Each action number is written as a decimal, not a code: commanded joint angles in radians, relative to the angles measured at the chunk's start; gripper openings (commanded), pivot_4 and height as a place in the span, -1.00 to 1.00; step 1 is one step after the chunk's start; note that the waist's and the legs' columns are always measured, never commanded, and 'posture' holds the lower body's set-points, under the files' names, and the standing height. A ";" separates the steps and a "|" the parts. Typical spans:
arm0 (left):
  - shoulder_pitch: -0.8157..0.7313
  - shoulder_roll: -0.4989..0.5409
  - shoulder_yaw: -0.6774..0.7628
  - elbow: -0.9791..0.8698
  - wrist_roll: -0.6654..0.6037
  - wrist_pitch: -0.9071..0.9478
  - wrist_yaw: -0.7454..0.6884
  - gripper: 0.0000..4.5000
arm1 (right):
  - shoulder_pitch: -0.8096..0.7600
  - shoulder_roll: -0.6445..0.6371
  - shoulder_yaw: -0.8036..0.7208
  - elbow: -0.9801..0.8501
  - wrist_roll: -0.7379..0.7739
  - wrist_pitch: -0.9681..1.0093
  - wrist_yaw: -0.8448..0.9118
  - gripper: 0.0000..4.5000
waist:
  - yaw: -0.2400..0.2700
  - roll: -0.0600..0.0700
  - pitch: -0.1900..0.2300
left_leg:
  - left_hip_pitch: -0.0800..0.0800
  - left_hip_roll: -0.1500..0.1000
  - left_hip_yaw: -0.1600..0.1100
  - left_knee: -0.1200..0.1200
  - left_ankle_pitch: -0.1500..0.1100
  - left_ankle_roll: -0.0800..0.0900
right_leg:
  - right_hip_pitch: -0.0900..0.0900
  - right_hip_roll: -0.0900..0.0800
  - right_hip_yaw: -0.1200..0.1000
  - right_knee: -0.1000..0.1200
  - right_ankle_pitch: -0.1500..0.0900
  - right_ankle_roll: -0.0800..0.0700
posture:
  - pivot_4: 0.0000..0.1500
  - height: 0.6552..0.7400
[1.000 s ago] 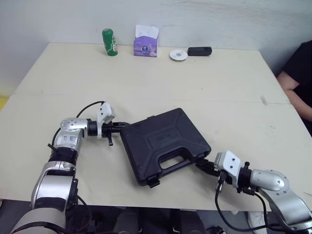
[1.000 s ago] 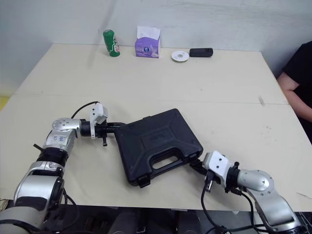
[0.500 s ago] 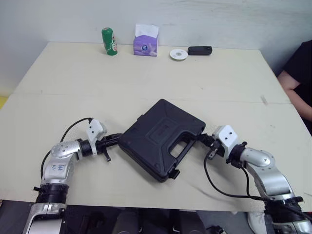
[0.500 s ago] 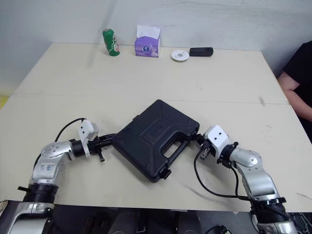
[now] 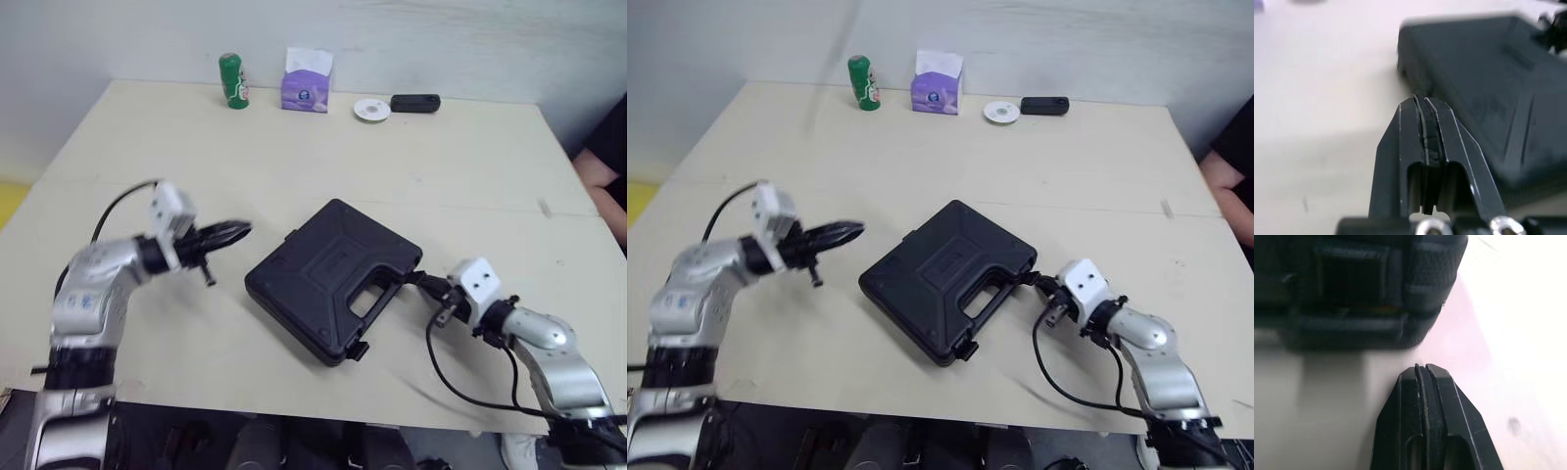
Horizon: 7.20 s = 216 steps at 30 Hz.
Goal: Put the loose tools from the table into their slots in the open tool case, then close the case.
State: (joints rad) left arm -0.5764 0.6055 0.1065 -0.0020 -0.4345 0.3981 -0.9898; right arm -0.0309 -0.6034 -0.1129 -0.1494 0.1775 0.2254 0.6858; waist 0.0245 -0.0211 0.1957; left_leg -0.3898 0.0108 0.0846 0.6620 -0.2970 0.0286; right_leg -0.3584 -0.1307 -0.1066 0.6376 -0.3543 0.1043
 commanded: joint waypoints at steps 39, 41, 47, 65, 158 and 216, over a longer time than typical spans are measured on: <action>-0.263 -0.453 -0.617 0.446 0.531 -0.062 0.112 -1.00 | 0.068 0.048 -0.003 -0.217 0.067 0.128 -0.102 -0.96 | -0.002 0.002 -0.014 | 0.004 0.001 0.004 0.000 -0.001 0.004 | 0.004 0.002 0.005 -0.010 0.004 0.004 | 1.00 1.00; -0.258 -0.457 -0.612 0.446 0.526 -0.048 0.111 -1.00 | 0.057 0.049 -0.005 -0.219 0.069 0.129 -0.099 -0.96 | -0.002 0.002 -0.014 | 0.004 0.001 0.004 0.000 -0.001 0.005 | 0.004 0.002 0.005 -0.010 0.004 0.004 | 1.00 1.00; -0.256 -0.444 -0.622 0.431 0.539 -0.046 0.101 -1.00 | 0.019 0.034 0.009 -0.219 0.066 0.138 -0.077 -0.96 | -0.001 0.002 -0.016 | 0.004 0.001 0.004 0.000 -0.001 0.005 | 0.005 0.002 0.004 -0.011 0.004 0.004 | 1.00 1.00; -0.270 -0.422 -0.615 0.393 0.556 -0.030 0.093 -1.00 | -0.090 -0.008 0.025 -0.271 0.125 0.256 0.004 -0.96 | -0.020 0.002 -0.017 | 0.004 0.001 0.004 0.000 -0.001 0.005 | 0.005 0.002 0.004 -0.011 0.004 0.004 | 1.00 1.00; 0.178 0.027 -0.596 -0.191 0.338 -0.024 -0.072 -1.00 | 0.275 -0.061 0.260 -0.465 0.111 -0.057 0.189 -0.96 | 0.001 0.017 -0.023 | 0.020 0.002 0.003 -0.012 -0.010 0.002 | 0.021 0.000 0.005 -0.028 0.007 0.004 | 1.00 1.00; 0.213 0.015 -0.503 -0.175 0.240 -0.089 -0.069 -1.00 | 0.105 -0.160 0.140 -0.518 0.363 0.182 0.327 -0.96 | -0.022 0.022 -0.027 | 0.020 0.005 0.001 -0.021 -0.012 0.003 | 0.019 0.001 0.003 -0.035 0.008 -0.002 | 1.00 1.00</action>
State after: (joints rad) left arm -0.4158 0.6031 -0.3816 -0.2850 -0.2191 0.2958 -1.0472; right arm 0.0672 -0.7481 0.0749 -0.6153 0.4991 0.4078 0.9975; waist 0.0027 0.0006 0.1686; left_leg -0.3707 0.0156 0.0858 0.6411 -0.3086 0.0320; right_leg -0.3394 -0.1294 -0.1032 0.6026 -0.3463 0.1027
